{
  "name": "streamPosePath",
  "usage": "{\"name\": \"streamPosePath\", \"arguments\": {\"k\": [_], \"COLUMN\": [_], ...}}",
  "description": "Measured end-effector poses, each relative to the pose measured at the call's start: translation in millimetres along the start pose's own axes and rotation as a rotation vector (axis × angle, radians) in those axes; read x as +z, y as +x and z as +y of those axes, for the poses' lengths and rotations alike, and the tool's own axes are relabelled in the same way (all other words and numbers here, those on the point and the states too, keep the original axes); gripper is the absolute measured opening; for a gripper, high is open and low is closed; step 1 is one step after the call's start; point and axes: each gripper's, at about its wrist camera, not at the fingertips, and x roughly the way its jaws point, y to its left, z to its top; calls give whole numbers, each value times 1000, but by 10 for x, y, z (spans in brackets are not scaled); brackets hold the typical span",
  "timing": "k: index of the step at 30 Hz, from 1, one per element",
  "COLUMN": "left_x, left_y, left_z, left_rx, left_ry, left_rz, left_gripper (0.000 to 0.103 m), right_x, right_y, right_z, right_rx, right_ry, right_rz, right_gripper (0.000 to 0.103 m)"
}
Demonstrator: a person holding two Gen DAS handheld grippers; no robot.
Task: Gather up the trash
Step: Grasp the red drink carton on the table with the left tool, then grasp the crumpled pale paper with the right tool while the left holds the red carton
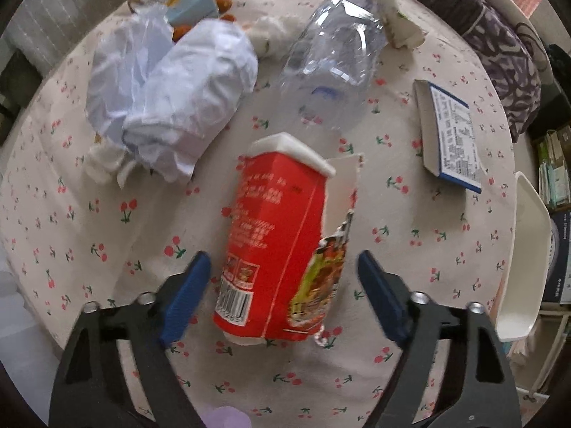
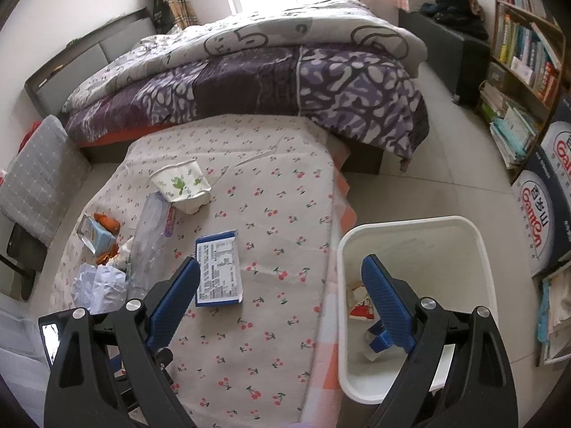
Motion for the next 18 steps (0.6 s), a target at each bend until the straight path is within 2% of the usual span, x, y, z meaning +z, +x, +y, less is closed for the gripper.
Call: {"name": "streamPosePath", "arguments": {"k": [3, 6, 12, 18], "left_x": [-17, -34, -137, -141], "left_y": [-45, -90, -410, -994], "left_z": [38, 105, 258, 651], "left_rx": [-3, -35, -63, -115], "left_ry": [12, 7, 9, -55], "left_rz": [-25, -31, -106, -239], "left_gripper": [54, 50, 48, 48], "right_x": [-22, -39, -84, -173], "right_y": [49, 97, 199, 297], "right_z": [75, 132, 285, 560], "right_rx": [3, 5, 21, 71], "right_ry": [-10, -16, -23, -32], "right_rz": [10, 18, 38, 67], "right_gripper": [89, 89, 89, 89]}}
